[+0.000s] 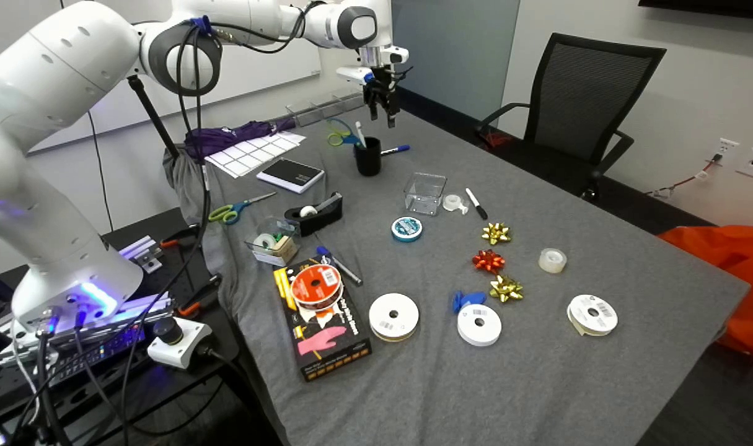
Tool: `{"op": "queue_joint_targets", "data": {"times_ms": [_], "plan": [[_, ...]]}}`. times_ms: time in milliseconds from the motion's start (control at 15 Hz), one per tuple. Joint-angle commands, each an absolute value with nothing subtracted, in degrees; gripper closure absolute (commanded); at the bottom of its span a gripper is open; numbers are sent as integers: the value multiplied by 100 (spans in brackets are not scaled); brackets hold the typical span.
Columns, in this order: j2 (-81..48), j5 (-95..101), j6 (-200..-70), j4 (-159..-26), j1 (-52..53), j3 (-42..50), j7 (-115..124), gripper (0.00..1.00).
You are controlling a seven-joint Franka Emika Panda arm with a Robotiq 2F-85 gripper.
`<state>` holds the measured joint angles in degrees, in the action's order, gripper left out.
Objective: Move the black cup to the right
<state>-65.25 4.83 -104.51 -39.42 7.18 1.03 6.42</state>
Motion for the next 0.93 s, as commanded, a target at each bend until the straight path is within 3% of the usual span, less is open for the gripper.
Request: {"op": "queue_joint_targets", "data": {"times_ms": [0, 867], "plan": [[-6551, 268, -10805, -3981, 564, -82, 470, 0], [-7102, -408, -11414, -4074, 349, -594, -263, 0]]}}
